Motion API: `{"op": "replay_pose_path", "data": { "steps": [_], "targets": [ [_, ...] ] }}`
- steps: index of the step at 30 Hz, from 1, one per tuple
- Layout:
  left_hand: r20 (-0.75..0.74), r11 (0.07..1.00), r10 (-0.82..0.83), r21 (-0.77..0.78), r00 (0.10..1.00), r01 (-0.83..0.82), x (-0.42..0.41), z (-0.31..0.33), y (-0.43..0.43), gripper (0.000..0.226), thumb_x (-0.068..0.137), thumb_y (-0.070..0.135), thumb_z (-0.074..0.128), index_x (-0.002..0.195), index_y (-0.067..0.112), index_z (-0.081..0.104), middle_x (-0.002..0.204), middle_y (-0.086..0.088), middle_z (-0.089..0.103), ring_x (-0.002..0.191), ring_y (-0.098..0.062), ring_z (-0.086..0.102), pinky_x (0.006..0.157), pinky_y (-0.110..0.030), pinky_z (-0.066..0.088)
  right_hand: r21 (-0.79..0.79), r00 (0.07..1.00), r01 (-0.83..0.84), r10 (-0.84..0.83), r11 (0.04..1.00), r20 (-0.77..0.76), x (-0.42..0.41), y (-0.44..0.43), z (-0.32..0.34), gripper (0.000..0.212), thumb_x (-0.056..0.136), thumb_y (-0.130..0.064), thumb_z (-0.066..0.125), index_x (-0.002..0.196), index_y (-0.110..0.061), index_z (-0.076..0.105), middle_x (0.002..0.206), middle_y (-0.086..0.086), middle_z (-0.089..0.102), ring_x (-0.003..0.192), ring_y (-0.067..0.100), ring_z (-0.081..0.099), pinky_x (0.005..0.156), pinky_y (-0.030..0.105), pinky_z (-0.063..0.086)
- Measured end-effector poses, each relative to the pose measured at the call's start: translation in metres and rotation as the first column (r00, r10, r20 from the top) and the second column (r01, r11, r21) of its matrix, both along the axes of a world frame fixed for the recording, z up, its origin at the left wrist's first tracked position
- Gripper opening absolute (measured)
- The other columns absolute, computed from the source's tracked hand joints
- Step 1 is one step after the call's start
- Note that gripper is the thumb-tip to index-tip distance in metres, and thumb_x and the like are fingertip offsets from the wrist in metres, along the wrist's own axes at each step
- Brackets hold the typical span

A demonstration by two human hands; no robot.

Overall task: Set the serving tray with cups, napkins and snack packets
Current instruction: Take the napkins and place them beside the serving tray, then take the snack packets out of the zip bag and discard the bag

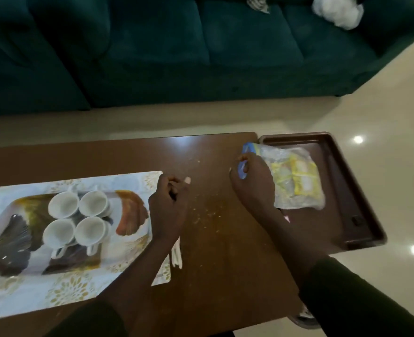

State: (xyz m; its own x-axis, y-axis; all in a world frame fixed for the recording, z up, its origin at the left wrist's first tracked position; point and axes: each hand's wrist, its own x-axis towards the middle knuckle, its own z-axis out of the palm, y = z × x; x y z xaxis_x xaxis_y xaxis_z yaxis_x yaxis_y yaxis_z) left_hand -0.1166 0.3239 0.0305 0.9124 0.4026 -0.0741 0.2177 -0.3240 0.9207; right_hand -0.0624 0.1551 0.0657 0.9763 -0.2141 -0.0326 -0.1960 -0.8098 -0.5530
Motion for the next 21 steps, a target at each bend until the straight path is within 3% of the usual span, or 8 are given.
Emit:
{"op": "replay_pose_path", "data": {
  "steps": [3,6,9,11,15,17,21],
  "targets": [
    [0.014,0.998,-0.056,-0.014,0.998,0.056,0.021,0.006,-0.035,0.013,0.092,0.026,0.065,0.099,0.02,0.057,0.073,0.004,0.062,0.063,0.001,0.058,0.052,-0.009,0.042,-0.157,1.0,0.0,0.001,0.988,0.006,0.011,-0.03,-0.002,0.043,0.078,-0.033,0.064,0.116,-0.016,0.055,0.111,0.006,0.058,0.104,0.026,0.052,0.084,0.038,0.044],
    [-0.103,0.982,-0.127,-0.155,0.986,0.111,0.039,0.005,-0.072,0.033,0.087,0.032,0.07,0.114,0.022,0.053,0.079,0.011,0.057,0.072,0.001,0.058,0.064,-0.011,0.051,-0.185,0.999,0.025,-0.031,0.982,-0.026,0.013,-0.054,-0.01,0.047,0.078,-0.037,0.064,0.119,-0.017,0.052,0.114,0.006,0.055,0.108,0.028,0.05,0.087,0.038,0.04],
    [-0.337,0.922,-0.211,-0.381,0.918,0.072,0.054,-0.006,-0.103,0.059,0.088,0.033,0.069,0.138,0.022,0.041,0.1,0.005,0.059,0.092,-0.013,0.06,0.088,-0.046,0.058,-0.171,0.995,0.056,-0.068,0.984,-0.066,0.013,-0.077,-0.022,0.05,0.078,-0.042,0.063,0.12,-0.018,0.05,0.118,0.005,0.054,0.112,0.028,0.049,0.088,0.04,0.04],
    [-0.422,0.9,-0.23,-0.435,0.877,0.027,0.06,-0.014,-0.118,0.066,0.089,0.034,0.068,0.144,0.024,0.035,0.123,-0.006,0.058,0.108,-0.022,0.059,0.095,-0.051,0.054,-0.166,0.992,0.058,-0.076,0.984,-0.101,0.014,-0.088,-0.031,0.054,0.078,-0.046,0.063,0.122,-0.018,0.047,0.121,0.005,0.052,0.115,0.029,0.048,0.09,0.042,0.039],
    [-0.547,0.871,-0.239,-0.486,0.802,-0.072,0.07,-0.028,-0.137,0.064,0.094,0.027,0.061,0.149,0.027,0.028,0.144,-0.014,0.048,0.12,-0.03,0.055,0.084,-0.041,0.056,-0.157,0.985,0.028,-0.054,0.987,-0.166,0.022,-0.102,-0.046,0.063,0.078,-0.056,0.06,0.126,-0.018,0.044,0.126,0.006,0.05,0.119,0.03,0.046,0.093,0.046,0.039],
    [-0.584,0.869,-0.24,-0.485,0.775,-0.097,0.076,-0.035,-0.146,0.06,0.098,0.015,0.053,0.15,0.028,0.027,0.144,-0.015,0.048,0.112,-0.029,0.058,0.074,-0.037,0.054,-0.155,0.982,-0.003,-0.026,0.988,-0.186,0.027,-0.104,-0.052,0.068,0.077,-0.06,0.059,0.127,-0.018,0.043,0.128,0.007,0.049,0.12,0.03,0.045,0.093,0.048,0.04],
    [-0.604,0.836,-0.275,-0.535,0.748,-0.124,0.085,-0.042,-0.16,0.06,0.097,-0.004,0.042,0.15,0.021,0.029,0.141,-0.016,0.052,0.102,-0.028,0.062,0.073,-0.039,0.054,-0.17,0.973,-0.069,0.029,0.983,-0.23,0.033,-0.104,-0.057,0.069,0.076,-0.055,0.063,0.128,-0.014,0.042,0.127,0.009,0.049,0.118,0.031,0.047,0.09,0.048,0.042]
  ]
}}
